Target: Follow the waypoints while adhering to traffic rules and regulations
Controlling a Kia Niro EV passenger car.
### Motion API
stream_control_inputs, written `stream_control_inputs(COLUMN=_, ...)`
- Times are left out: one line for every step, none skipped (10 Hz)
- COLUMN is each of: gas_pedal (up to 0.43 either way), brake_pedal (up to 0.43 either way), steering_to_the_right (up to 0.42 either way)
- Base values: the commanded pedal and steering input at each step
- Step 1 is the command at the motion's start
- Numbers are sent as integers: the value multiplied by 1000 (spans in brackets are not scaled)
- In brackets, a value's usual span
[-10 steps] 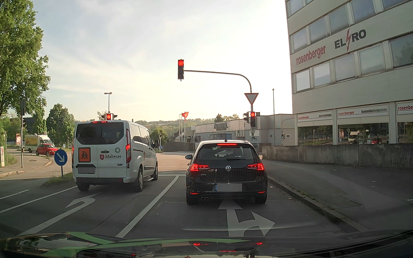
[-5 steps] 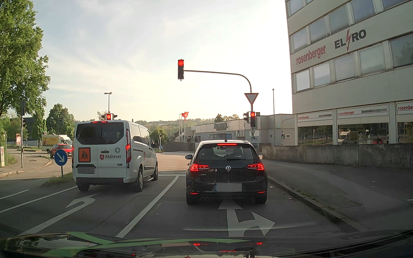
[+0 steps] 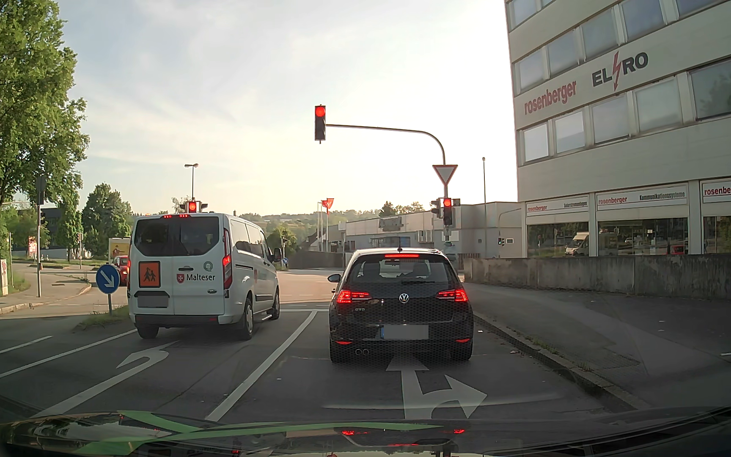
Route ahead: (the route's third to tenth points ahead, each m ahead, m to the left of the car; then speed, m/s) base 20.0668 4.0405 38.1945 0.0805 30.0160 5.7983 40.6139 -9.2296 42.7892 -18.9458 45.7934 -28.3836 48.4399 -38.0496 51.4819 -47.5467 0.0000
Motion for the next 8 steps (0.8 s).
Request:
stream_control_inputs(gas_pedal=0, brake_pedal=518, steering_to_the_right=-21)
stream_control_inputs(gas_pedal=0, brake_pedal=518, steering_to_the_right=-21)
stream_control_inputs(gas_pedal=0, brake_pedal=518, steering_to_the_right=-21)
stream_control_inputs(gas_pedal=0, brake_pedal=518, steering_to_the_right=-21)
stream_control_inputs(gas_pedal=0, brake_pedal=518, steering_to_the_right=-21)
stream_control_inputs(gas_pedal=0, brake_pedal=518, steering_to_the_right=-21)
stream_control_inputs(gas_pedal=0, brake_pedal=518, steering_to_the_right=-21)
stream_control_inputs(gas_pedal=0, brake_pedal=518, steering_to_the_right=-21)
